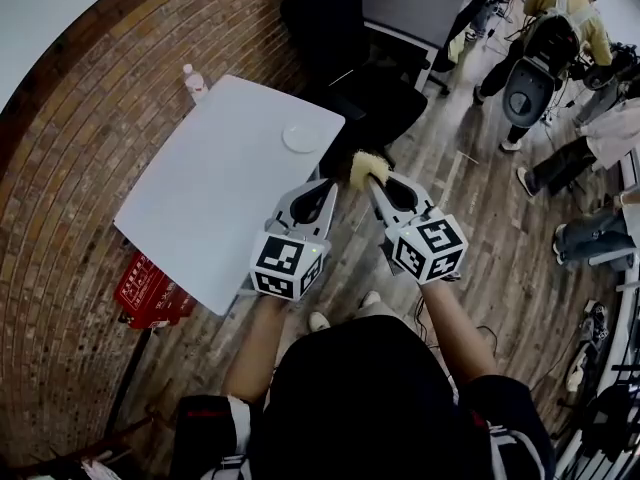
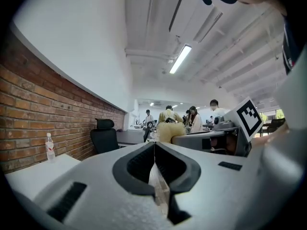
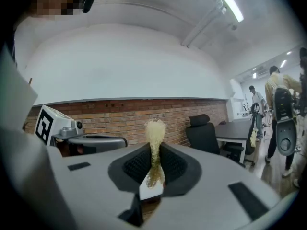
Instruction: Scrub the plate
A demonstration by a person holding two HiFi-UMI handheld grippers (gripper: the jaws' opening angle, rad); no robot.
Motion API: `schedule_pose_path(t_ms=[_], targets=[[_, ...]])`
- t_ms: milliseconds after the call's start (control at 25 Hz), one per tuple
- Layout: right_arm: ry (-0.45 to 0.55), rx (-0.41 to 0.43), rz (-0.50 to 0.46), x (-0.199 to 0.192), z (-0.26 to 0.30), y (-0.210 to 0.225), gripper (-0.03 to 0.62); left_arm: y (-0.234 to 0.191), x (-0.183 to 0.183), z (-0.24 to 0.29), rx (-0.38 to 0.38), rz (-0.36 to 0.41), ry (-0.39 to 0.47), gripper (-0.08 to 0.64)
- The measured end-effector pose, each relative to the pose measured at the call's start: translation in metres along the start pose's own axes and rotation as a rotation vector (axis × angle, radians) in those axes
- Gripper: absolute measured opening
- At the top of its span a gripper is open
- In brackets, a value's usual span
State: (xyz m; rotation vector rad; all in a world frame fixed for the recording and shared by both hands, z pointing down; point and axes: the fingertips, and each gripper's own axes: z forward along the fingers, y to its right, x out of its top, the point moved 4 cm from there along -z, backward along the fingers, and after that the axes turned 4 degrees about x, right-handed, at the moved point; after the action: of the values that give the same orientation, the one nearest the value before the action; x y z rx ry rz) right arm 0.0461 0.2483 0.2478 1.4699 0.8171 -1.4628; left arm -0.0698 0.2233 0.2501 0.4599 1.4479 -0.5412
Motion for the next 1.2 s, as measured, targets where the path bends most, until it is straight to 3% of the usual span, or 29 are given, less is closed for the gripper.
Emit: schedule_pose_path(t_ms=[800,1200], targets=[[-0.022,0.101,0.021,0.008,0.001,0.111,0.040,0.030,0.000,0.104,0.096,-0.023,-0.041,0.020],[-0.038,0.172,0.043,-0.004,0.011,0.150,0.040,0.036,-0.019,0.130,0.171,-0.038,-0.073,0.020]])
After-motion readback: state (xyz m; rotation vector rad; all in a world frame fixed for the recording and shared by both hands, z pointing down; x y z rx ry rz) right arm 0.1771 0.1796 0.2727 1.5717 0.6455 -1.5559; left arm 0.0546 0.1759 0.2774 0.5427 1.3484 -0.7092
